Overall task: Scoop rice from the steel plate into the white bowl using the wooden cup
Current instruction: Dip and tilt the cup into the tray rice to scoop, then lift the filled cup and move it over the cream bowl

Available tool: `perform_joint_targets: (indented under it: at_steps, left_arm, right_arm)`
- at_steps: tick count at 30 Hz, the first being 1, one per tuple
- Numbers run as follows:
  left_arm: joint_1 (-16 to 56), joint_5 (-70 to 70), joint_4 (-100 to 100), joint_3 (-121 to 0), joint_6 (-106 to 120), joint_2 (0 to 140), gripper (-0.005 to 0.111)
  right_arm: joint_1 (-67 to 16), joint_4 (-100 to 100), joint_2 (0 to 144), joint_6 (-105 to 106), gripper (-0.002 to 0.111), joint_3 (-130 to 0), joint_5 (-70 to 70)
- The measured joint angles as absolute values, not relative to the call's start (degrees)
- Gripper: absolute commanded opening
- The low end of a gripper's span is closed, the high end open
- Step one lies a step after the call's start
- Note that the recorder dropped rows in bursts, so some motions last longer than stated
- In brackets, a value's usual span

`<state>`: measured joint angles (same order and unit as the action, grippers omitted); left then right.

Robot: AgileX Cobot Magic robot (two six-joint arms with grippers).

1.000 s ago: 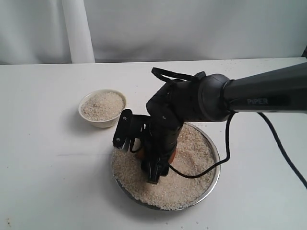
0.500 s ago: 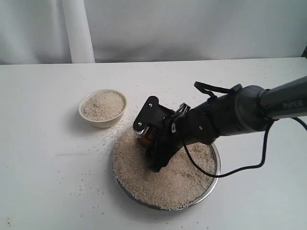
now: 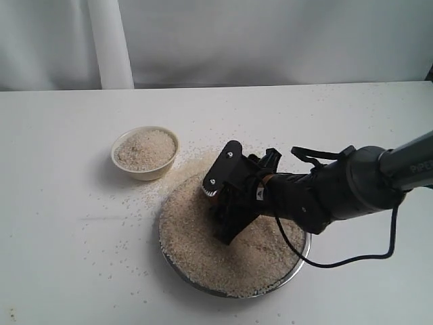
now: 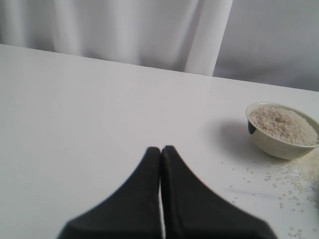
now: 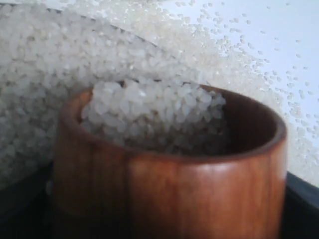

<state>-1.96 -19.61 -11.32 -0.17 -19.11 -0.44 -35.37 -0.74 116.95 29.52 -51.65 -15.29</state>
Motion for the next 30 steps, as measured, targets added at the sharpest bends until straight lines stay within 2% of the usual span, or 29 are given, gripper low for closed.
perform_joint_targets:
  at_steps: [9, 22, 30]
  left_arm:
    - [-1.96, -19.61, -11.32, -0.17, -19.11, -0.44, 0.0]
    - [-1.96, -19.61, -11.32, -0.17, -19.11, -0.44, 0.0]
    - [-1.96, -19.61, -11.32, -0.17, -19.11, -0.44, 0.0]
  right_arm:
    - [-35.33, 0.0, 109.95, 28.7, 0.0, -49.82, -6.15]
    - [-35.33, 1.69, 104.53, 25.8, 0.0, -49.82, -11.52]
    - [-36.47, 9.95, 104.55, 16.99, 0.0, -57.93, -7.26]
